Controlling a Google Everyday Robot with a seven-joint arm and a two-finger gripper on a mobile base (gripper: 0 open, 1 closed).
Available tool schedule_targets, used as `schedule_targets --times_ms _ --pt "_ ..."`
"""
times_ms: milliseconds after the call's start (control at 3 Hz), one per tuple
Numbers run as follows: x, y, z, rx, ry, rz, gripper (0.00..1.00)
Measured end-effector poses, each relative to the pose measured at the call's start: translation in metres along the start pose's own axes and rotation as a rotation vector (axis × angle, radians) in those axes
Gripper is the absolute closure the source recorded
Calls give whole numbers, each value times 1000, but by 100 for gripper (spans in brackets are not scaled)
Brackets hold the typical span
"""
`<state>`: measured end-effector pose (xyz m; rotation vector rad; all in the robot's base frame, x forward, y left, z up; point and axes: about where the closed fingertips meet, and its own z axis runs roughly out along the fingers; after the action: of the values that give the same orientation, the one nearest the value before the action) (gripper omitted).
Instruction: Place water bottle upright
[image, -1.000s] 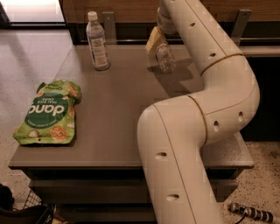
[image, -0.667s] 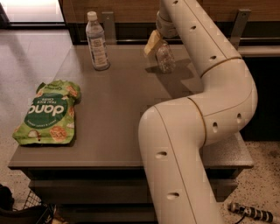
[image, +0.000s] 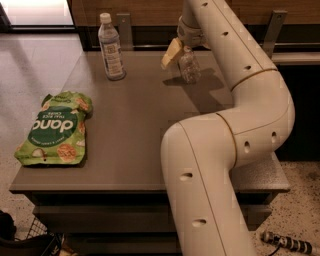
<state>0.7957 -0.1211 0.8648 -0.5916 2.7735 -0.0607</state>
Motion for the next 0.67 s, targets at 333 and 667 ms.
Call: schedule_targets --times_ms 333,667 --pt "8 -4 -10 7 17 -7 0" --pt "15 -6 -10 -8 28 3 0"
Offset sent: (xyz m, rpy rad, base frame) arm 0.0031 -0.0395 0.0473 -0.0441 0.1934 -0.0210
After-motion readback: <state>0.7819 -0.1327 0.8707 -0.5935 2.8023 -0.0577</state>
